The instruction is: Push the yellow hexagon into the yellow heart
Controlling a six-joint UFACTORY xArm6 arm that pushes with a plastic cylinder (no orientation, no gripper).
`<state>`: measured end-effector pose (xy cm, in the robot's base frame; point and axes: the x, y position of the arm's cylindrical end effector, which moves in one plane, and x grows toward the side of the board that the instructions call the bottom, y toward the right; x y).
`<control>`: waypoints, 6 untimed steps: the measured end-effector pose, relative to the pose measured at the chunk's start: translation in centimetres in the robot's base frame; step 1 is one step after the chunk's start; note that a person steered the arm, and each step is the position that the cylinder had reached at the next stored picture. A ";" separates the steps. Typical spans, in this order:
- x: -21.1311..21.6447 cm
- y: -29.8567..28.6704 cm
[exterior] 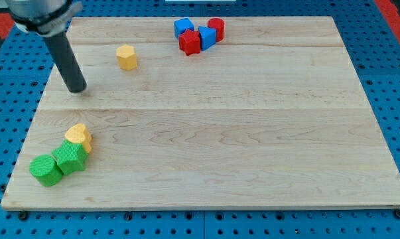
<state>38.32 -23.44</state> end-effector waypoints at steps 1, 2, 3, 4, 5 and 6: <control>-7.5 3.7; -10.6 11.9; -5.7 15.3; -6.4 12.6; -9.7 12.2; -5.0 6.1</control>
